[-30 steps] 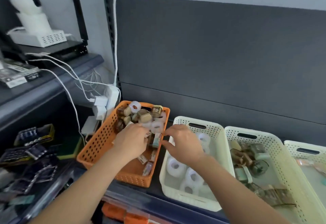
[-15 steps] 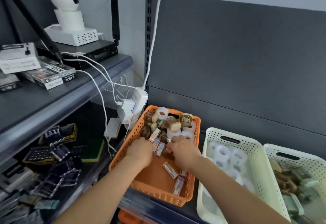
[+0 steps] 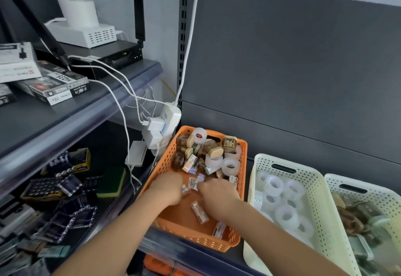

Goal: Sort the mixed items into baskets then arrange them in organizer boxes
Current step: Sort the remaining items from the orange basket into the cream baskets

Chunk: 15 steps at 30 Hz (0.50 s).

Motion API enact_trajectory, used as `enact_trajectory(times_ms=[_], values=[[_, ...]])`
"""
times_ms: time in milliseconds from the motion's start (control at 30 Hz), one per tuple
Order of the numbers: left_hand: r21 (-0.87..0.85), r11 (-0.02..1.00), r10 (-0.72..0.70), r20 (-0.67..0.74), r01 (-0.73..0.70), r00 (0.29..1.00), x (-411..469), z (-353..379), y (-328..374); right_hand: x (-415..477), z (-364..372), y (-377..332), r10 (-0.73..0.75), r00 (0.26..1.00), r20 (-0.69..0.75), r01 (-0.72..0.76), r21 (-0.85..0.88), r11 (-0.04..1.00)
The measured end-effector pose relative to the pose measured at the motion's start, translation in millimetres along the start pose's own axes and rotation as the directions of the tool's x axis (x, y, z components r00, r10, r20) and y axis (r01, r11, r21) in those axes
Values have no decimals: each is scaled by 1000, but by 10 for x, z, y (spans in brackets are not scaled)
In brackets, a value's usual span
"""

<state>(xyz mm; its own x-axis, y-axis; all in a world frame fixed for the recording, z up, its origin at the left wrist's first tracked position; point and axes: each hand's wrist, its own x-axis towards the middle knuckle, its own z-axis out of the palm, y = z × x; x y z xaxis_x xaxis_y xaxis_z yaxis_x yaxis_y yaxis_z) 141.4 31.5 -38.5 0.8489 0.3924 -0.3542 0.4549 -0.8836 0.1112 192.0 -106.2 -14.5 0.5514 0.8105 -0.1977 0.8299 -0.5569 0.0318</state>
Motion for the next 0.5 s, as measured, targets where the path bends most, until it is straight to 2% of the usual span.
enact_trajectory(times_ms=[100,233,367,500], values=[[24,999,23,7,-24,1000,-46,16,-26,-9,77,-20,77,995,70,-80,30,996],[19,999,49,23,-50,999,-74,65,-55,-13,116,-49,82,992,97,-94,130,987],[7,997,79,21,-79,997,-83,80,-79,1,192,-133,136,974,183,-164,149,975],[-39,992,118,16,-118,993,-104,51,-99,20,231,-138,115,978,173,-160,274,948]])
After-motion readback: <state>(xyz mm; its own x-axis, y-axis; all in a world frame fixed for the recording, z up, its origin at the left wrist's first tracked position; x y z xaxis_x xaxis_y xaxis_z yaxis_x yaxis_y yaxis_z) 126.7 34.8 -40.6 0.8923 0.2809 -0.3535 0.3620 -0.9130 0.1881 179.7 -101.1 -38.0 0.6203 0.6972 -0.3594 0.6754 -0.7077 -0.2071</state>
